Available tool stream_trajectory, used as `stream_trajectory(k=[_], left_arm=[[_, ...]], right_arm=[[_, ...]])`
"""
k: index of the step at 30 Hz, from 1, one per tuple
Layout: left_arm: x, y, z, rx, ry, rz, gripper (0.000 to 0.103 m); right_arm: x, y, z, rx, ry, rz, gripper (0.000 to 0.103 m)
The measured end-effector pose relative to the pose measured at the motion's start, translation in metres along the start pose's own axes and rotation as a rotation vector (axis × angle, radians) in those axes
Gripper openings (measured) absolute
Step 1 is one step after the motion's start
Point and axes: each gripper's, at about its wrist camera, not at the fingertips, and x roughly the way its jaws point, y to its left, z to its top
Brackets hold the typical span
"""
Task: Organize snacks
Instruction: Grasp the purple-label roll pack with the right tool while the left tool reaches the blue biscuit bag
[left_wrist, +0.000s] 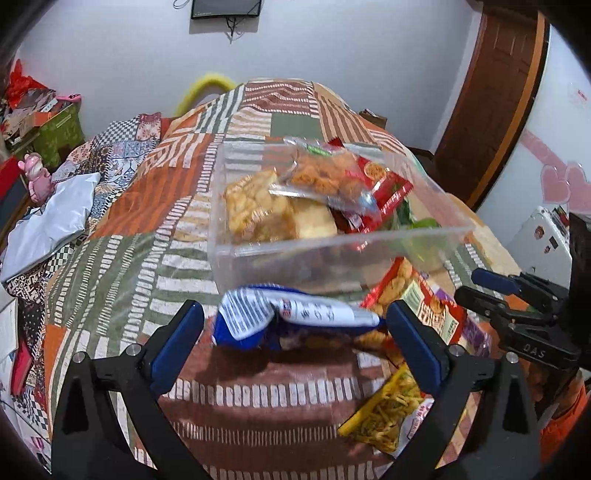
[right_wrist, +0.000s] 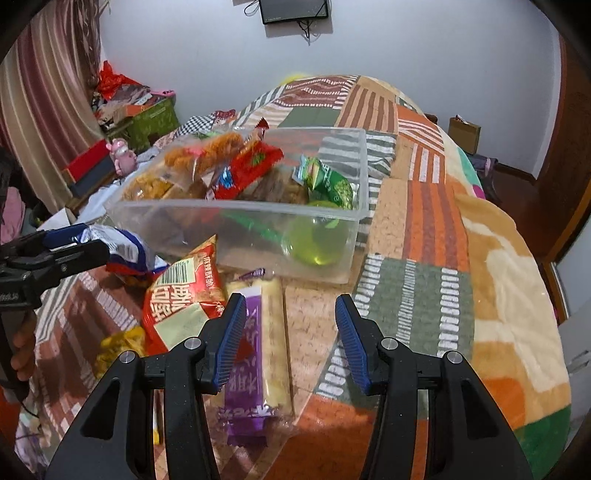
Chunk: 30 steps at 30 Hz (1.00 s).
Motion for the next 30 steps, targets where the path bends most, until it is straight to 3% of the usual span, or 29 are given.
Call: stream_trajectory(k=[17,22,26,30], left_arm=[[0.012,0.0,-0.016,0.017,0.006,-0.025,0.103],[0.014,0.0,-0.024,0.029,0.031,-0.03,0.103],[0.028,0.001,-0.032,0.033,0.118,-0.025,0.103],[0.026,0.005,-0.03,0.005,0.107,-0.04,0.103]], right_arm=[[0.019,0.023,-0.015,-0.063,0.122,0.067,0.047],[0.019,0.023,-0.017,-0.067,0.123,0.069,0.047],[0.018,0.022,-0.017,-0.053,0.114,0.073,0.043],[0.017,0.022,-0.018,-0.049,0.104,0.071,0.042]])
